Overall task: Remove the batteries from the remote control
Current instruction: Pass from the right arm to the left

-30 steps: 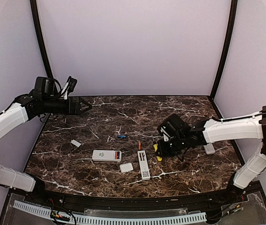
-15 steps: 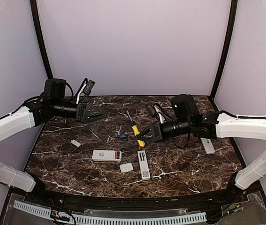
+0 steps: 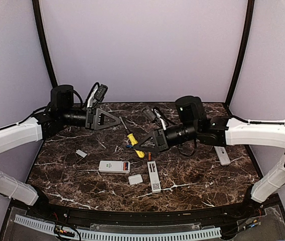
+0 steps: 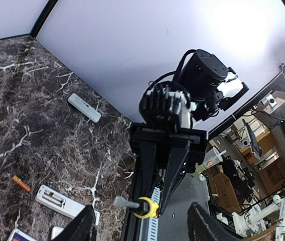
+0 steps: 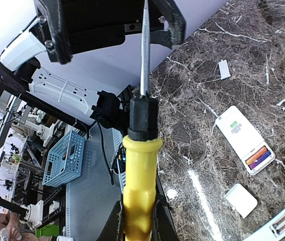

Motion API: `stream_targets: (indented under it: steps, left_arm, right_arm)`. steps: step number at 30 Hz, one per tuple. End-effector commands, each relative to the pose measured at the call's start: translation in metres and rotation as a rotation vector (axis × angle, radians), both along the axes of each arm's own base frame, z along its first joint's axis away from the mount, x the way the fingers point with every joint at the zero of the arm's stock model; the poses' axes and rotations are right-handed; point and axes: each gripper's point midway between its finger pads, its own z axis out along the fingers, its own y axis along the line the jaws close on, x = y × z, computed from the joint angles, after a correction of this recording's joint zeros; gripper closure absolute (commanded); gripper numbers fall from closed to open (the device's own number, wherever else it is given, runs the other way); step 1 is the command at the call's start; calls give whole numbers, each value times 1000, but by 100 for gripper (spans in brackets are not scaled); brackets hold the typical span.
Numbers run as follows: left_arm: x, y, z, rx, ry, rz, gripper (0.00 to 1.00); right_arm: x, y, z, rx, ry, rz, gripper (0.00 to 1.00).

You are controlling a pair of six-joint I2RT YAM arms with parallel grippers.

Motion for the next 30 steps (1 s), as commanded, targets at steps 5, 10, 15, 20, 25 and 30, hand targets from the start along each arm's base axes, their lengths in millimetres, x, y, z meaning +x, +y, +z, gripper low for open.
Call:
stream_targets:
  steps: [5, 10, 15, 20, 25, 30]
  left_arm:
    - [-8, -4, 5, -56, 43, -40, 55]
    - [-8, -5, 8, -69, 48, -46, 62]
    - [-10, -5, 8, -71, 59, -58, 73]
    - [-12, -4, 7, -73, 71, -67, 85]
    - [-13, -4, 7, -74, 77, -69, 88]
    - [-13, -5, 6, -73, 88, -76, 85]
  right_arm:
    - [-9, 10, 20, 63, -34, 71, 100]
    - [-11, 12, 20, 68, -29, 87, 100]
    - [-12, 15, 18, 78, -16, 97, 100]
    - [-12, 15, 19, 85, -20, 95, 100]
    - [-10, 15, 21, 89, -28, 89, 100]
    - [-10, 15, 26, 102, -37, 87, 100]
